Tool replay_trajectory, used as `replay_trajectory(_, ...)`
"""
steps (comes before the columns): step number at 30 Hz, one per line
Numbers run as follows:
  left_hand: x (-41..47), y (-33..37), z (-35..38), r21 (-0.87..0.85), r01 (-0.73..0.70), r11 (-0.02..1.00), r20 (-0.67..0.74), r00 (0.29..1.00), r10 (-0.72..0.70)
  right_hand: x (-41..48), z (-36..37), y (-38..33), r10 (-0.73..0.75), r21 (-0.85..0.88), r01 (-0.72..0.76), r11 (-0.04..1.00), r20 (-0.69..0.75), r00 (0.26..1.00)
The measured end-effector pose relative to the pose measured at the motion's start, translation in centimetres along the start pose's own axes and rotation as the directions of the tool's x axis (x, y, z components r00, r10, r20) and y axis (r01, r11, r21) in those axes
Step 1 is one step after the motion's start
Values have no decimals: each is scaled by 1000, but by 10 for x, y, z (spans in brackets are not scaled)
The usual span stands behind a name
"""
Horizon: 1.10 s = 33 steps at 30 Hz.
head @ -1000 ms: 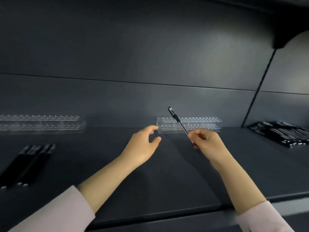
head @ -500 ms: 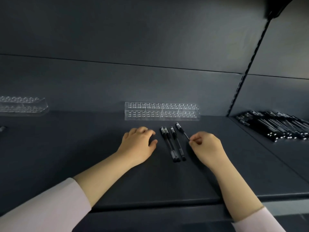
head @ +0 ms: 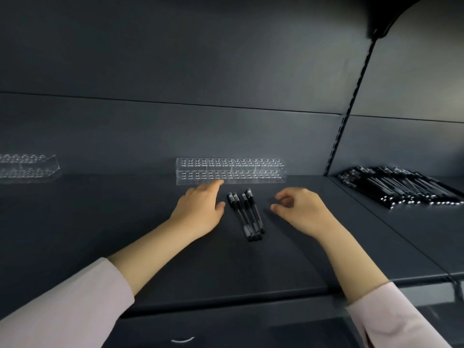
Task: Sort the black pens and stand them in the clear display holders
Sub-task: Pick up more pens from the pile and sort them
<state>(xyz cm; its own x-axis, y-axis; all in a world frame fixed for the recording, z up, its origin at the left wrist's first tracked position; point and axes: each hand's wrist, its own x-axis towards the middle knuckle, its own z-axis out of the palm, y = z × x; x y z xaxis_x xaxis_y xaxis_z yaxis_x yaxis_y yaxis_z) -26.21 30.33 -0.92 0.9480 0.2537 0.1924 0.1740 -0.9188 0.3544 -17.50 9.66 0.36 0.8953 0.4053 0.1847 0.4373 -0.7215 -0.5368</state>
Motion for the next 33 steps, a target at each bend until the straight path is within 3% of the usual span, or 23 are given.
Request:
replay_trajectory(7, 28, 83, 5, 8, -112, 994, -62, 992, 112, 22, -65, 62, -17, -134, 2, 991, -114, 993)
replay_trajectory(12, 59, 166, 43, 15, -117, 993, -54, 992, 118, 47, -115, 141, -27, -166, 5, 986, -134, 991)
replay_trajectory(23, 129, 323, 143, -119, 93, 989, 78, 993, -84, 119, -192, 312, -18, -138, 9, 990, -67, 998)
replay_trajectory(33, 169, 385, 184, -306, 328, 894, 61, 944, -325, 145, -188, 357, -107, -64, 109, 992, 30, 994)
